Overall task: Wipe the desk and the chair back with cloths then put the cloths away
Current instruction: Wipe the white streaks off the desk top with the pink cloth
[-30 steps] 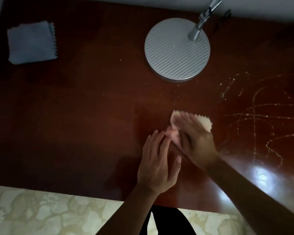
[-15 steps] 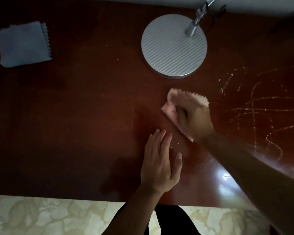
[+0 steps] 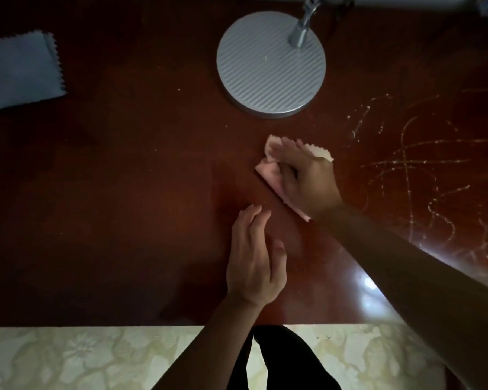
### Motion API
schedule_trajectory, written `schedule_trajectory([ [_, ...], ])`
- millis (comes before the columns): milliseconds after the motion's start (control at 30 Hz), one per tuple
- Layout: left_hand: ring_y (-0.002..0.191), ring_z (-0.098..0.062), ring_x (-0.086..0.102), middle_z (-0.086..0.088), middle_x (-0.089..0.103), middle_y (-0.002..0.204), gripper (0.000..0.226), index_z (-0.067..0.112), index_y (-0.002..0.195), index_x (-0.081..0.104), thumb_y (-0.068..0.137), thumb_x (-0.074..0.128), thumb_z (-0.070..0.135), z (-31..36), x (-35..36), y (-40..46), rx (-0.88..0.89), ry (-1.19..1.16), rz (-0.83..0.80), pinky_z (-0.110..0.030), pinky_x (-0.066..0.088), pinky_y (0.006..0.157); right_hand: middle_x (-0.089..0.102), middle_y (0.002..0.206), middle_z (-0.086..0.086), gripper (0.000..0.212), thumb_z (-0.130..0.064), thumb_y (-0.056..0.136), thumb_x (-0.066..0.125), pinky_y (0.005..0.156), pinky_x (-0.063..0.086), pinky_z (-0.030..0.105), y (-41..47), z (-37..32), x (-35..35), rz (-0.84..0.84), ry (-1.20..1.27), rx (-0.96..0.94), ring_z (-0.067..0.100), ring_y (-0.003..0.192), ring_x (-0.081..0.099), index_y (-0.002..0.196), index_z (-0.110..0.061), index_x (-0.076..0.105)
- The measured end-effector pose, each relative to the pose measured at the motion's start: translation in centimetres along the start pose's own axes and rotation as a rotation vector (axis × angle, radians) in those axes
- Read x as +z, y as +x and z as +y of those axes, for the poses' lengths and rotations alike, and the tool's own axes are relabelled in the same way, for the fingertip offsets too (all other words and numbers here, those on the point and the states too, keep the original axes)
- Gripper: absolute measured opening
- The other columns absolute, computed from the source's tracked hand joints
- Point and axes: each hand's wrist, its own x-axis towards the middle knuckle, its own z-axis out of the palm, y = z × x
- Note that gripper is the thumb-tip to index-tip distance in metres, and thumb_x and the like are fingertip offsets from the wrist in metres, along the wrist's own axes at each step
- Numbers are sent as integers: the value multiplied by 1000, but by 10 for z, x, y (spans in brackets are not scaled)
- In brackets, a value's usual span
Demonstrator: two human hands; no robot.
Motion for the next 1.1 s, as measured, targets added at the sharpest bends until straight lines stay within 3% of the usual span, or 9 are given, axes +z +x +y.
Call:
schedule_trajectory([
  [133,128,-29,49,-19,49,137,46,-2,131,50,90,43,19,-1,-9,1,-46,-158,81,-43,41,108,65,125,9,40,-29,95,43,114,32,29,-70,-30,7,-95,95,2,23,124,56,120,-9,67],
  [267,126,-19,50,-15,54,132,41,-4,126,55,89,43,10,-13,-25,2,-57,-145,105,-29,37,108,56,138,3,34,-27,99,54,115,33,37,-163,-38,10,-185,79,-139,14,134,46,124,-7,65],
  [400,122,-17,54,-10,58,127,36,0,122,60,94,42,12,-7,-25,5,-61,-90,110,-27,40,105,65,123,14,44,-38,100,46,115,30,26,-124,-35,2,-84,27,-117,22,120,57,119,-3,66],
  [567,108,-13,57,4,58,115,32,6,117,64,96,41,15,3,-16,29,-138,-57,156,-29,46,95,69,113,17,44,-36,91,48,110,38,40,-62,-23,7,27,44,12,29,116,61,110,-3,69],
  [667,102,-9,58,4,62,111,31,11,110,67,97,41,19,9,-19,36,-140,1,76,-26,46,90,65,112,17,35,-24,90,56,106,40,41,-106,-34,20,-136,158,-123,31,109,58,113,-1,66],
  [733,100,-4,59,4,67,109,29,15,106,69,97,41,21,18,-20,35,-190,-1,38,-20,45,90,66,109,12,19,-21,88,67,102,43,41,-157,-42,21,-258,256,-246,26,107,58,99,-6,70],
  [833,98,-5,63,3,70,101,27,13,99,70,96,44,21,28,-30,22,-184,-1,-42,-21,47,89,70,114,7,11,-16,84,70,114,33,35,-211,-47,17,-385,345,-389,21,113,61,93,-8,71],
  [1000,89,5,61,6,68,94,22,16,95,69,94,47,17,52,-32,1,-174,92,-61,-14,44,80,64,121,7,25,-15,82,77,111,39,40,-160,-3,-13,-148,203,-333,22,118,57,103,-11,65],
  [1100,90,-6,62,9,63,97,20,20,100,67,95,48,24,62,-10,-6,-175,126,-40,-25,48,82,67,119,11,25,-19,81,77,111,38,40,-139,23,-27,-79,97,-351,25,120,59,102,-9,69],
])
